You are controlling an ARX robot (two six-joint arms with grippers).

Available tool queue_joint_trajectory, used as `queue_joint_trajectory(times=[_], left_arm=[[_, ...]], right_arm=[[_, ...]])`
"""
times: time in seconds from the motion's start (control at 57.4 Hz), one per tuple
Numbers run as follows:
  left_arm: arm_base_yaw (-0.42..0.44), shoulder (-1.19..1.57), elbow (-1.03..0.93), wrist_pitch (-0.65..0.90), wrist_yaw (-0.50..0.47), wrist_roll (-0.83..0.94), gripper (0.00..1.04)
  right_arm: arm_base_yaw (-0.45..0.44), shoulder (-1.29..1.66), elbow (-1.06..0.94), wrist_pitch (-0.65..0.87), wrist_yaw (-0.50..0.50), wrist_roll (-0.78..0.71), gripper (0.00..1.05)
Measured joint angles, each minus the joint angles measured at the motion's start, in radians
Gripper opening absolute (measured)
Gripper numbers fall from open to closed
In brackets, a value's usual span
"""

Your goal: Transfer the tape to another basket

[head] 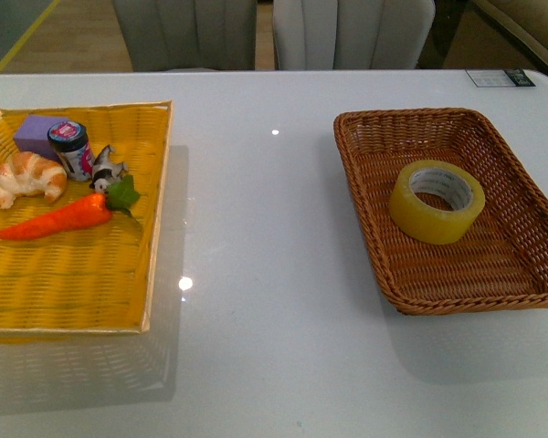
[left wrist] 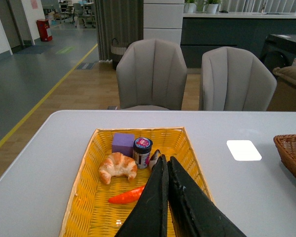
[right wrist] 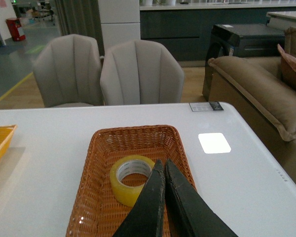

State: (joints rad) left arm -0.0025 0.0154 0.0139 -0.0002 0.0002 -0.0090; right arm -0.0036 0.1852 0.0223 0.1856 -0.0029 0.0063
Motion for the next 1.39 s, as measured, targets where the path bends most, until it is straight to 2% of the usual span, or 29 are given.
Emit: queue_joint_trajectory(times=[0.052,0.157,0.453,0.488,0.523,0.959,1.029,1.395], left_arm=[[0.0,0.0,0.0,0.0,0.0,0.0,0.02],[0.0,0.0,0.0,0.0,0.0,0.0,0.02],[0.0,0.0,0.0,0.0,0.0,0.0,0.02],[0.0,0.0,0.0,0.0,0.0,0.0,0.02],[0.0,0.0,0.0,0.0,0.0,0.0,0.06],[0.0,0.0,0.0,0.0,0.0,0.0,0.85],[0.0,0.0,0.0,0.0,0.0,0.0,0.97],[0.0,0.0,0.0,0.0,0.0,0.002,0.96]], right_arm=[[0.0,-0.019,0.0,-0.019,0.0,0.0,0.02],[0.0,-0.154,0.0,-0.175,0.003,0.0,0.02],[0.001,-0.179,0.0,-0.184,0.003,0.0,0.02],[0.001,-0.179,0.0,-0.184,0.003,-0.002,0.07],[0.001,-0.179,0.0,-0.184,0.003,-0.002,0.12],[0.002,-0.179,0.0,-0.184,0.003,-0.002,0.91],[0.002,-0.179,0.0,-0.184,0.003,-0.002,0.97],[0.002,-0.179,0.0,-0.184,0.003,-0.002,0.96]])
